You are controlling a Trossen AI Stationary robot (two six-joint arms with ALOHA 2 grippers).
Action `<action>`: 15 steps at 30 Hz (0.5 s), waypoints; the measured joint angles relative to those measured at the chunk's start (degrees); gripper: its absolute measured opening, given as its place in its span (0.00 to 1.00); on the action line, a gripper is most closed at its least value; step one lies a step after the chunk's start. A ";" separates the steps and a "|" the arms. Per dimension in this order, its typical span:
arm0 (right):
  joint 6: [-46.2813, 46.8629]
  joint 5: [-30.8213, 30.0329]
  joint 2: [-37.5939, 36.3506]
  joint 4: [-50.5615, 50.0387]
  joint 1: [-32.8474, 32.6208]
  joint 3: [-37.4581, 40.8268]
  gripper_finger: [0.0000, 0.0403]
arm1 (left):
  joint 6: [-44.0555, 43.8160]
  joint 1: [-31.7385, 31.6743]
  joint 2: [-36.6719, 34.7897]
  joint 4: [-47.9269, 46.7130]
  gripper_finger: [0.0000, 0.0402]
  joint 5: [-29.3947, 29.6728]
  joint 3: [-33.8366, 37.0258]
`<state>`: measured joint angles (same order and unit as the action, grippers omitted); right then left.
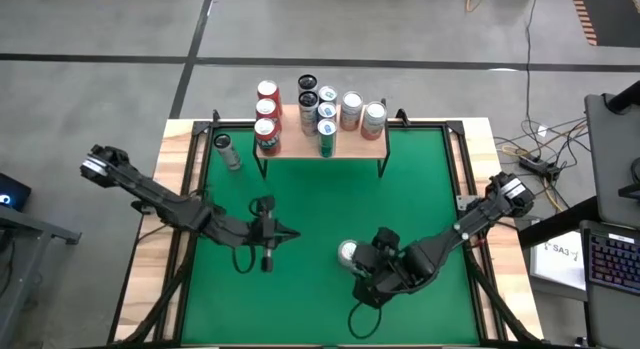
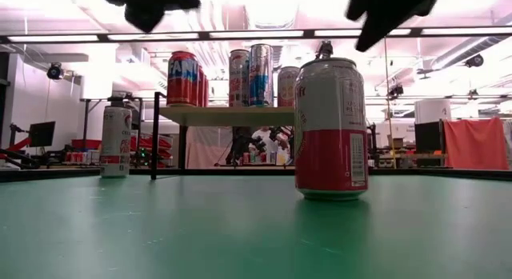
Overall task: Place canned beverage on shelf
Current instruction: Put the white orange soda can on the shelf aligned with other white orange soda cans
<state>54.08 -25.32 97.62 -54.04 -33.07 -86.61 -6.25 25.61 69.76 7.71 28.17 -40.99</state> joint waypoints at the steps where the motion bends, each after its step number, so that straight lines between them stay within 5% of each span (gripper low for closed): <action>1: 0.06 -0.73 0.00 0.05 -0.81 0.71 0.74 | -0.64 0.15 1.32 0.07 0.00 0.05 0.00; 8: 5.12 -7.98 -1.64 4.49 -6.06 10.32 0.74 | -1.70 0.81 9.64 7.75 0.00 0.26 0.00; 15: 1.69 -14.41 -1.73 25.57 -6.74 24.11 0.74 | -1.38 0.93 14.61 13.31 0.00 0.24 -0.18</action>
<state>55.77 -39.74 95.89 -28.47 -39.81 -62.51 -7.63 26.54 84.37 21.02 28.40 -41.17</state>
